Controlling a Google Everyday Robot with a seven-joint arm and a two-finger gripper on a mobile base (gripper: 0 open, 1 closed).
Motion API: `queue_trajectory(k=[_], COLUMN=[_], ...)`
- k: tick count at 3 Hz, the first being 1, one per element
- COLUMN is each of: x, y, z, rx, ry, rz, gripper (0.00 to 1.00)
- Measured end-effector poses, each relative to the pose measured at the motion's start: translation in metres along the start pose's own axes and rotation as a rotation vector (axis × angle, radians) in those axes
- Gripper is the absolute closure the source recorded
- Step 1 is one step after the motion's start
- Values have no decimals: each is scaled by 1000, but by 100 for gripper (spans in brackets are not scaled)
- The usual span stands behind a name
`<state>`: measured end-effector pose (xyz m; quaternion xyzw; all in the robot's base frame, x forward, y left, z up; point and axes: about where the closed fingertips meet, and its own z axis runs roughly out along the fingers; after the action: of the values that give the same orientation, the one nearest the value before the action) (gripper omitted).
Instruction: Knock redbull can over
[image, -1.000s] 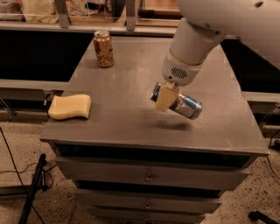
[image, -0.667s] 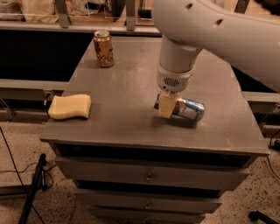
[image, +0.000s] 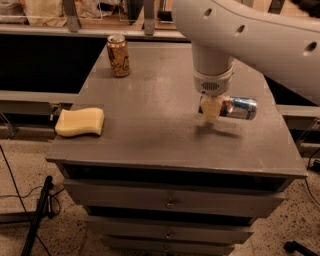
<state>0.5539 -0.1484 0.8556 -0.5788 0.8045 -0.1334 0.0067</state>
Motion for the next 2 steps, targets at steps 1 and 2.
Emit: queue_trajectory(k=[1, 2], x=[16, 16], y=[-19, -20], z=[-12, -14], rx=[11, -37], ry=[-44, -139], rz=[7, 16], gripper=[13, 0])
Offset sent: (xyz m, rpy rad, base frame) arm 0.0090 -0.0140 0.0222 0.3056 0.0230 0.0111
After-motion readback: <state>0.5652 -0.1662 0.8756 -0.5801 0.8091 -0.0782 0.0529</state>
